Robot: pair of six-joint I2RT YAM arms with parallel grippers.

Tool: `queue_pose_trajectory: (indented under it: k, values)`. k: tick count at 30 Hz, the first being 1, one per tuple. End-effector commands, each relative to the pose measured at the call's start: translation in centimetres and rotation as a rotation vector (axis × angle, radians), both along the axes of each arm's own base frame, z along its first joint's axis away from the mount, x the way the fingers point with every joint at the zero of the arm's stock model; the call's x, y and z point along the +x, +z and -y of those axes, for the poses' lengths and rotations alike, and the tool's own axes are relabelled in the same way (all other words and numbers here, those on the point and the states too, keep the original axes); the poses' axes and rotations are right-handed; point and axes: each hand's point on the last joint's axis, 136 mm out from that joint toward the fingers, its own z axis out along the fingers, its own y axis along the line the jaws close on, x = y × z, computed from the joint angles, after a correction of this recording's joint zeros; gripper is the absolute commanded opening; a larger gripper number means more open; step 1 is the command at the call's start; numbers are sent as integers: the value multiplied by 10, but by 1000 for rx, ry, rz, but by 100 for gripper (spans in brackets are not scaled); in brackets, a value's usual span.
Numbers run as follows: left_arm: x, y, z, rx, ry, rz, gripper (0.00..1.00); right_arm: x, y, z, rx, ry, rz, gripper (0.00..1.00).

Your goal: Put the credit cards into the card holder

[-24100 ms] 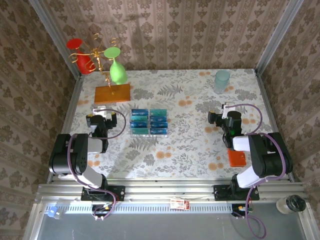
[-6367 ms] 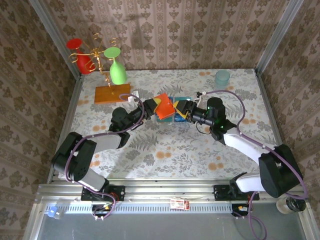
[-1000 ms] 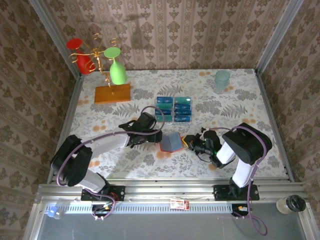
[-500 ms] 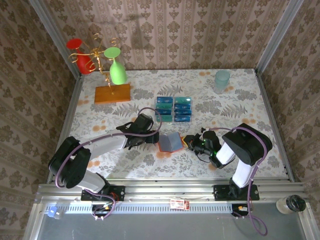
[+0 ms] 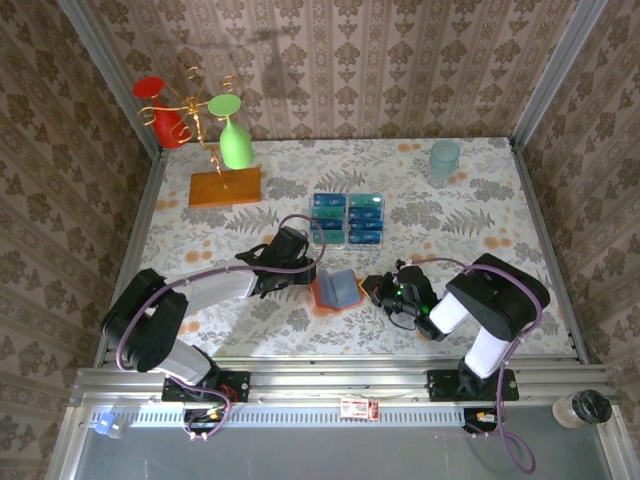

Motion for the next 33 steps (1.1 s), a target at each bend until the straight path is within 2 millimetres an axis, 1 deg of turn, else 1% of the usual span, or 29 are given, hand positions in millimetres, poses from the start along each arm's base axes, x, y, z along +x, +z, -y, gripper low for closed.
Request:
queue_pose_trajectory:
  k: [1, 5, 6, 7, 8, 11, 13, 17, 19, 20, 22, 26, 28, 31, 33]
  values:
    - [13, 11, 10, -29, -18, 34, 24, -6, -7, 12, -86, -28, -24, 6]
    - [17, 13, 13, -29, -29, 38, 12, -7, 6, 22, -162, -27, -2, 19]
    - [18, 13, 13, -29, -30, 38, 10, -9, 6, 25, -192, -28, -7, 22]
    - [19, 14, 13, -29, -33, 40, 7, -7, 18, 28, -200, -33, 21, 26]
    - [20, 14, 13, -27, -35, 43, 5, -8, 22, 33, -224, -35, 26, 28]
    - [22, 15, 14, -29, -42, 45, 0, -9, 38, 43, -275, -31, 58, 42]
    - [23, 15, 15, -28, -47, 43, 0, -10, 47, 47, -313, -15, 77, 45]
    - [24, 14, 18, -31, -54, 39, 0, -12, 59, 47, -376, 41, 109, 44]
    - [24, 15, 19, -33, -56, 40, 0, -12, 64, 41, -371, 76, 133, 40]
    - [24, 14, 18, -31, -55, 38, 0, -11, 66, 37, -375, 102, 138, 36]
    - [24, 14, 19, -33, -55, 36, 0, -11, 65, 31, -399, 145, 127, 29]
    - [24, 13, 19, -30, -54, 34, 0, -8, 55, 19, -389, 191, 116, 29]
    - [24, 13, 19, -32, -53, 33, 0, -7, 52, 12, -385, 217, 117, 26]
    - [24, 14, 19, -35, -53, 33, 0, -6, 51, 0, -379, 258, 119, 23]
    - [23, 15, 19, -37, -54, 33, 1, -5, 53, -13, -372, 292, 133, 22]
